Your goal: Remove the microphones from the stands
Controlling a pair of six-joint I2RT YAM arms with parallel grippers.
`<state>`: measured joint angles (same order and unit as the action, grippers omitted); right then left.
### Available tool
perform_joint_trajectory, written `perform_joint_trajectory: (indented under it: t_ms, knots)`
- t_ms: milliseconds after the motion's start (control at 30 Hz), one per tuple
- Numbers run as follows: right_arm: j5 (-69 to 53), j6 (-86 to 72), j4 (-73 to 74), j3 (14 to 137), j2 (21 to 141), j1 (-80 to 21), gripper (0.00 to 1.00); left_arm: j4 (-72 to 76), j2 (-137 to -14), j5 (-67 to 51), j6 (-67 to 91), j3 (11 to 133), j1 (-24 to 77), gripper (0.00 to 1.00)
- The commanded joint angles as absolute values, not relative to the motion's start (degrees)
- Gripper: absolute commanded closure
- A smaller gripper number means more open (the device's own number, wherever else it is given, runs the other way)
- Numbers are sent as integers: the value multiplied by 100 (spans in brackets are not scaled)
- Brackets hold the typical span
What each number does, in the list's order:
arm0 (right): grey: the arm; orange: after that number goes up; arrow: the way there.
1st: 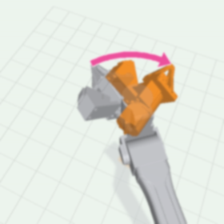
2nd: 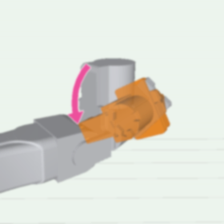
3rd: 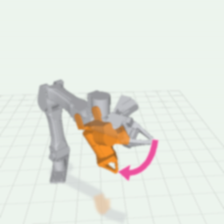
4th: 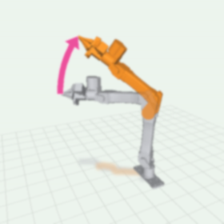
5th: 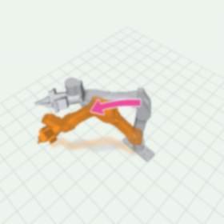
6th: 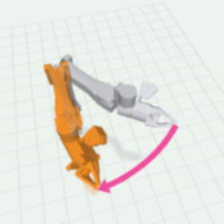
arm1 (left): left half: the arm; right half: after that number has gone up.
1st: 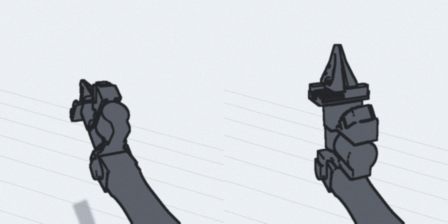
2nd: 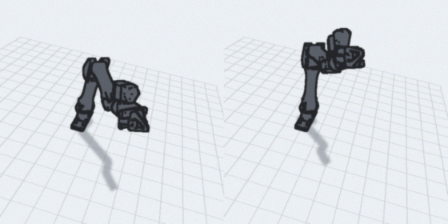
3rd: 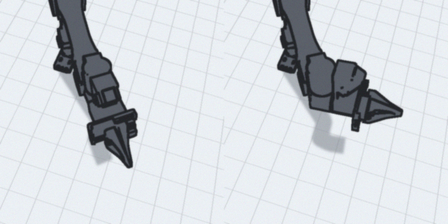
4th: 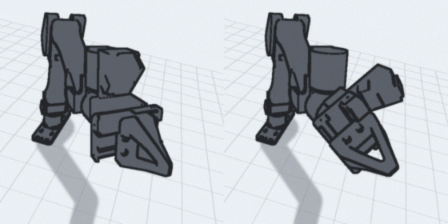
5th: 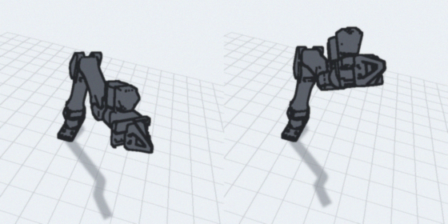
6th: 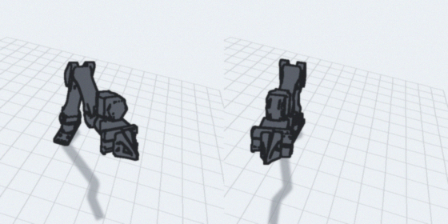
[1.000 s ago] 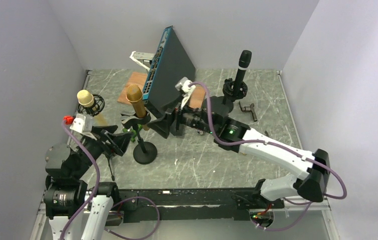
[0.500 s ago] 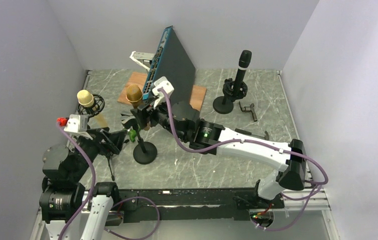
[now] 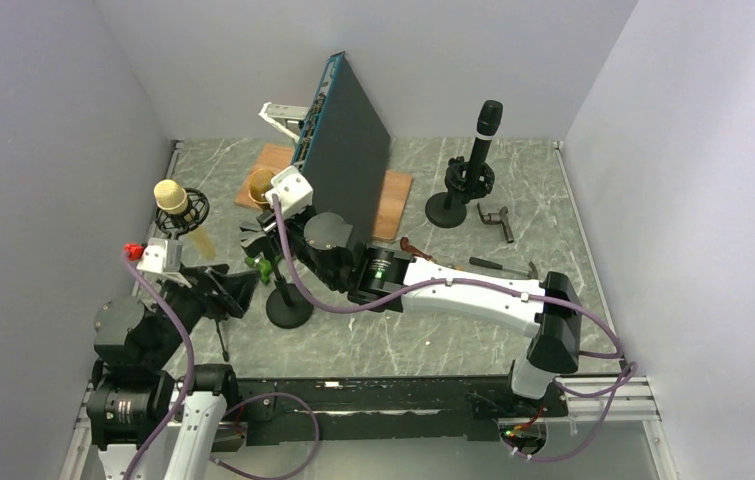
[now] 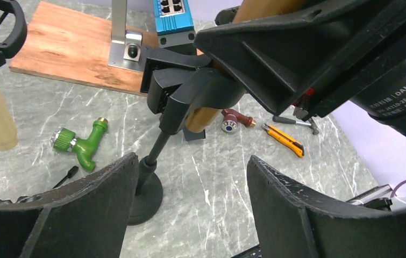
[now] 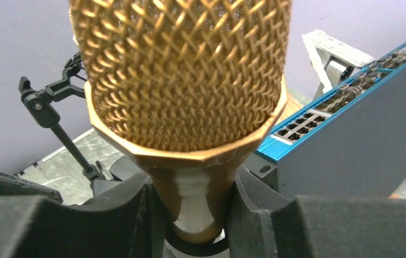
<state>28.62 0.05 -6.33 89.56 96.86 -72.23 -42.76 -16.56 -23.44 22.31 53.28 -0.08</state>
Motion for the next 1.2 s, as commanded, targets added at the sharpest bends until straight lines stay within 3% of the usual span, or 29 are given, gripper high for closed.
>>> perform_joint_trajectory:
  t_ms: [0,167,500,733,867,1167]
  knots:
    - [3015,370,-989,9228,9694,-7242,77,-4235,-1800,-2610,2338,5458,-35,22]
    - [2262,704,-1027,9002,9507,-7232,100,-4343,-1885,-2561,2185,5626,-36,21]
    - [-95,591,-271,9237,9558,-6770,100,-4583,-2315,-2501,2104,6190,-35,27]
    - [-1582,-176,598,10056,9876,-6141,100,-4298,-2574,-2413,1509,6284,-38,22]
    - [-1929,-189,1068,10445,10042,-6001,100,-3993,-2766,-2641,943,6137,-40,20]
    - [-2128,-229,834,10075,9809,-5882,100,-3363,-3164,-3842,365,5723,-40,18]
